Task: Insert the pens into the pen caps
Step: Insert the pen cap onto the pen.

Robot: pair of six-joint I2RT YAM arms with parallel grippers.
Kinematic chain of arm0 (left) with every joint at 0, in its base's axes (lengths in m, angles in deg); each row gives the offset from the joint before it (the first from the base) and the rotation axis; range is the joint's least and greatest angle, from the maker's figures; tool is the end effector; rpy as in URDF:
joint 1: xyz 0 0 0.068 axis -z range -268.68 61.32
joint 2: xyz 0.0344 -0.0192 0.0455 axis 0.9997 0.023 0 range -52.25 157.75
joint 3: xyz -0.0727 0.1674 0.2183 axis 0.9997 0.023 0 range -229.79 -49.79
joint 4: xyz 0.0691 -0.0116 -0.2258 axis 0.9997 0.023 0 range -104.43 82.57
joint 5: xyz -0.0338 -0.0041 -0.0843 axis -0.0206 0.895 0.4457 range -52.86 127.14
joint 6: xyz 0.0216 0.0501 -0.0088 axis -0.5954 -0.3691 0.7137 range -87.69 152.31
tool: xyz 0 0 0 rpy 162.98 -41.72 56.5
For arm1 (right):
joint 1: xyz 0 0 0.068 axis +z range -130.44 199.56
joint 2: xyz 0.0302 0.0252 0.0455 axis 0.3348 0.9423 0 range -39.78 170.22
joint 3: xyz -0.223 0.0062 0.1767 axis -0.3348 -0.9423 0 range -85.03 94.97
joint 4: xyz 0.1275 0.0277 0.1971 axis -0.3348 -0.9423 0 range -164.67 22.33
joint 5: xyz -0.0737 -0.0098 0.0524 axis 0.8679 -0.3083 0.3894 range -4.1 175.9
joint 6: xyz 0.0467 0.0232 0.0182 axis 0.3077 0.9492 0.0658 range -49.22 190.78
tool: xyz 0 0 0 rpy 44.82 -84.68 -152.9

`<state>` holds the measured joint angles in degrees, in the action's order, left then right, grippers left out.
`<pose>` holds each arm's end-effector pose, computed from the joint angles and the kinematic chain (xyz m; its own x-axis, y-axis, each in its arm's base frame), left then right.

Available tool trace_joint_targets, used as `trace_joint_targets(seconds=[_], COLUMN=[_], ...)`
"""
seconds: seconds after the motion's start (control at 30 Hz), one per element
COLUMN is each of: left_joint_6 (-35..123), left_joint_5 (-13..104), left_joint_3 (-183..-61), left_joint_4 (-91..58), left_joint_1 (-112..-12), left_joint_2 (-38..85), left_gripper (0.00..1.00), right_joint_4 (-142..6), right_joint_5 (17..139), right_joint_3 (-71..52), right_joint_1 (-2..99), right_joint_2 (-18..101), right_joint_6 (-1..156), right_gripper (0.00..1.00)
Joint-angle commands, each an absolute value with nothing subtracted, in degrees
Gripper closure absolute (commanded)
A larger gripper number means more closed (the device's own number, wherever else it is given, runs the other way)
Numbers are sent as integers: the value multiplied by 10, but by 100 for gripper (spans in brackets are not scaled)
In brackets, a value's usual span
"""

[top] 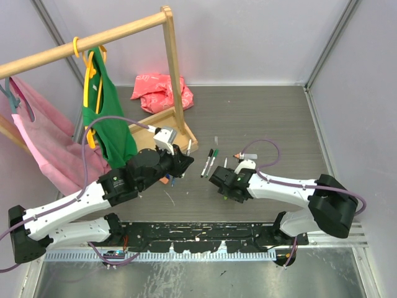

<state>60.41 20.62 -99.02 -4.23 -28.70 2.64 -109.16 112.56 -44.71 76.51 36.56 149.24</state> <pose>0.1044 -0.1591 0.3476 -0.4471 -0.1288 -0.8852 0.5473 0.7434 -0.3846 0.1177 0.1499 0.1971 -0.7886 0.3935 -0.4725 0.3825 0.9156 0.1241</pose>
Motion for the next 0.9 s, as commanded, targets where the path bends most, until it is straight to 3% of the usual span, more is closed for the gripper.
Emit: trace_joint_targets(seconds=[0.0,0.87], left_joint_6=[608,602], left_joint_5=[189,180], left_joint_3=[-989,-986], left_joint_4=[-52,-46], left_joint_1=[-287,-288], left_joint_2=[3,-8], left_gripper=[97,98], right_joint_4=[-1069,-1043], right_joint_5=[1139,1136], right_joint_3=[-419,-437], right_joint_1=[768,768], right_joint_2=[374,427], right_joint_6=[1507,1509], right_gripper=[45,60])
